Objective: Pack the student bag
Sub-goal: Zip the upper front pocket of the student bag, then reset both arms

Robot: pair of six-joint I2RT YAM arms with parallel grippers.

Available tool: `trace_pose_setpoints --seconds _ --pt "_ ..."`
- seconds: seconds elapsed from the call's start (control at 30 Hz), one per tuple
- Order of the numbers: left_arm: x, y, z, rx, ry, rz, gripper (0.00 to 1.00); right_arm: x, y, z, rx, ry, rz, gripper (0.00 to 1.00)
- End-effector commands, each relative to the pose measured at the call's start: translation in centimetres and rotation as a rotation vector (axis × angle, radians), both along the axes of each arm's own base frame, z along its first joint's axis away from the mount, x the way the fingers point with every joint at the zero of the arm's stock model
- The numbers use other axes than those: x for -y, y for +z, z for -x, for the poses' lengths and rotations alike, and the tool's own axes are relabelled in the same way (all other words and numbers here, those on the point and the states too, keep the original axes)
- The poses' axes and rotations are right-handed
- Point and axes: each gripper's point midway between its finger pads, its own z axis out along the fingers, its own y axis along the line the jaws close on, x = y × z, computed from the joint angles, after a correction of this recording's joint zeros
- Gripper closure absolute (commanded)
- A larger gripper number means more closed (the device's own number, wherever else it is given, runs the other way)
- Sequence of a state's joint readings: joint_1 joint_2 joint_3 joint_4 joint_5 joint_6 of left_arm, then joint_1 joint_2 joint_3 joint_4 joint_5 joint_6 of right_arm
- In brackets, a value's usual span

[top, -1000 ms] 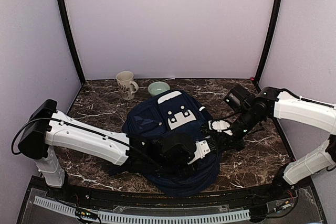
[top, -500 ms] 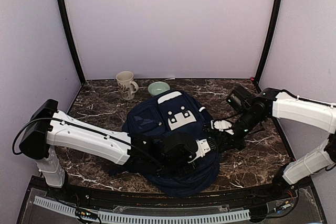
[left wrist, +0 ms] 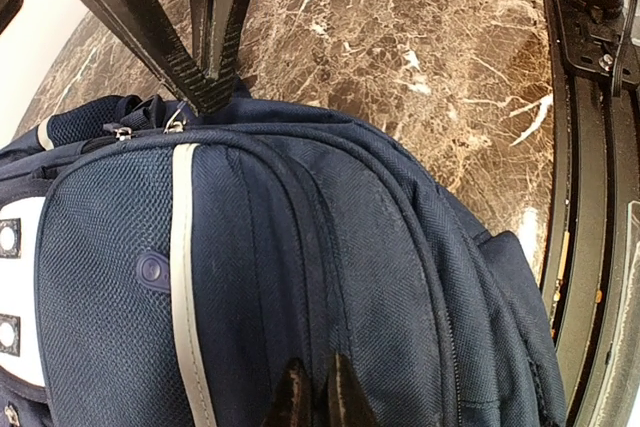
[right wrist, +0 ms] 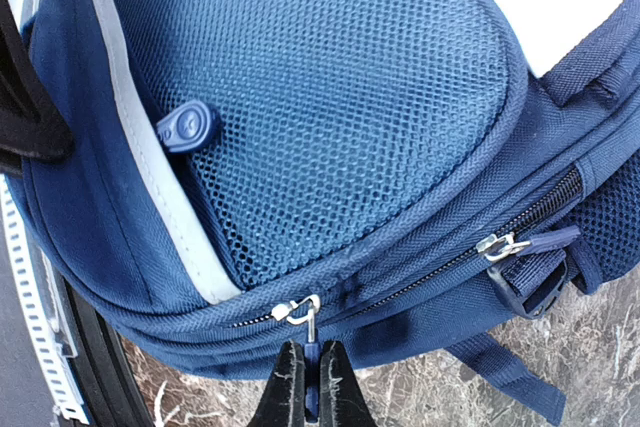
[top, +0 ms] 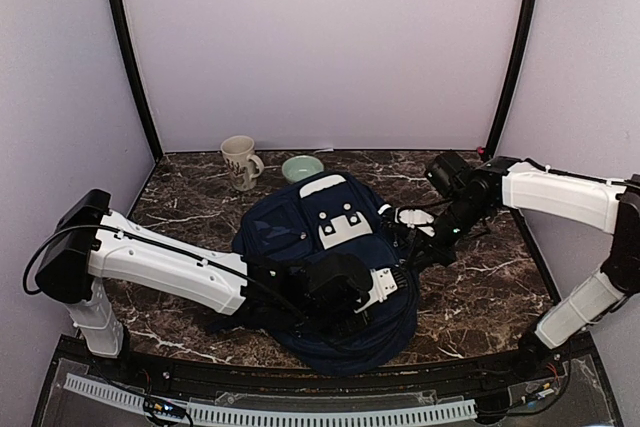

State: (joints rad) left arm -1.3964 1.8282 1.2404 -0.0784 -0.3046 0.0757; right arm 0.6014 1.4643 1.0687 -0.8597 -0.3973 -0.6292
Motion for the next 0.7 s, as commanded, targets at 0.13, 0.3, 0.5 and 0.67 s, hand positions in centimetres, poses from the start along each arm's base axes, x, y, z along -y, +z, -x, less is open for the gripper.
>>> trace_pose_setpoints --seconds 0.13,0.3,0.5,0.67 --pt "-0.9 1.5 0.7 0.003 -0.009 0.012 1.00 -1.9 2.1 -4.3 0.103 -0.093 -0.093 0.97" --pt "-2.4 3.6 -0.7 0.050 0.090 0.046 0.65 -1.1 3.3 -4.0 0.139 -0.108 -0.109 0.74" --pt "-6.7 8.3 -3.7 0.164 0.253 0.104 0.33 1.7 7.2 -6.6 0.285 -0.284 -0.169 0.52" --pt "-11.9 10.2 -7.6 0.188 0.403 0.094 0.24 5.0 10.7 -10.1 0.368 -0.484 -0.256 0.45"
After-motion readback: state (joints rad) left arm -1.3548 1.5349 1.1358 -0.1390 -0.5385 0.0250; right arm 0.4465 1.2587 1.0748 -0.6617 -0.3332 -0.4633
